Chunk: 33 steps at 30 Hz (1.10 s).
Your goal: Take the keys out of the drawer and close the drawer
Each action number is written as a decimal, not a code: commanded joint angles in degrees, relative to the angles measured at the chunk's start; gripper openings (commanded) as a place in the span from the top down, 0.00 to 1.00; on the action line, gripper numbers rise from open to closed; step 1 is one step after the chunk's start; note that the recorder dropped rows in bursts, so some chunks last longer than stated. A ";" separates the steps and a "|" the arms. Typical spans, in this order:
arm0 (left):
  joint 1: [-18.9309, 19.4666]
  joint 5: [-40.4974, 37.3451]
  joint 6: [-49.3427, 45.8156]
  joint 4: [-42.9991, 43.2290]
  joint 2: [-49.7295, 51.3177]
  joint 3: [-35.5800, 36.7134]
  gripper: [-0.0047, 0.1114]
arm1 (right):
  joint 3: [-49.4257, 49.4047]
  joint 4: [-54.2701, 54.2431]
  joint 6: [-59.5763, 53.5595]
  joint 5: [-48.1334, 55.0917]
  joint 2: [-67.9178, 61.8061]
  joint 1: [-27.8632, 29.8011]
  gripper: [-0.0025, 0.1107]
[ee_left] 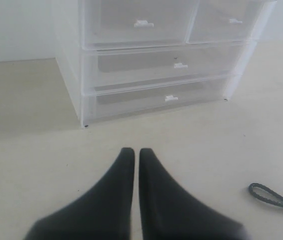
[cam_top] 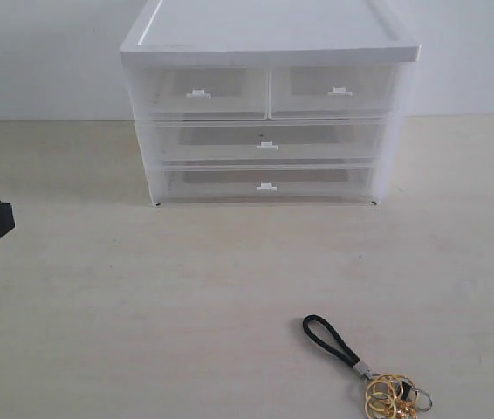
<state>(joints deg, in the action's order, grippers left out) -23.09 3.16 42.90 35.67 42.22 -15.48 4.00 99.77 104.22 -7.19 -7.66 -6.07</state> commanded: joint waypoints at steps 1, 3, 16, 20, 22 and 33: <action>-0.10 0.06 0.40 -0.72 -0.21 0.37 0.92 | 0.03 -9.50 -13.85 0.15 0.10 0.32 0.98; -0.10 0.06 0.40 -0.72 -0.21 0.37 0.92 | 0.03 -22.85 -28.77 0.43 0.10 0.32 0.98; -0.10 0.06 0.40 -0.72 -0.21 0.37 0.92 | -2.92 -106.88 -116.89 11.32 0.10 0.32 0.98; -0.10 0.20 0.40 -0.72 -0.21 0.37 0.92 | -4.00 -106.88 -116.65 11.66 0.73 0.32 0.98; -0.10 0.20 0.40 -0.72 -0.21 0.37 0.92 | -4.00 -106.74 -116.65 15.50 2.16 0.32 0.98; -0.10 0.20 0.40 -0.72 -0.21 0.37 0.92 | -4.00 -106.36 -110.06 26.26 7.66 0.32 0.98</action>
<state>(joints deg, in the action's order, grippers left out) -23.09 3.16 42.90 35.67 42.22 -15.48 -0.03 -7.15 -6.73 17.69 -0.36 -6.03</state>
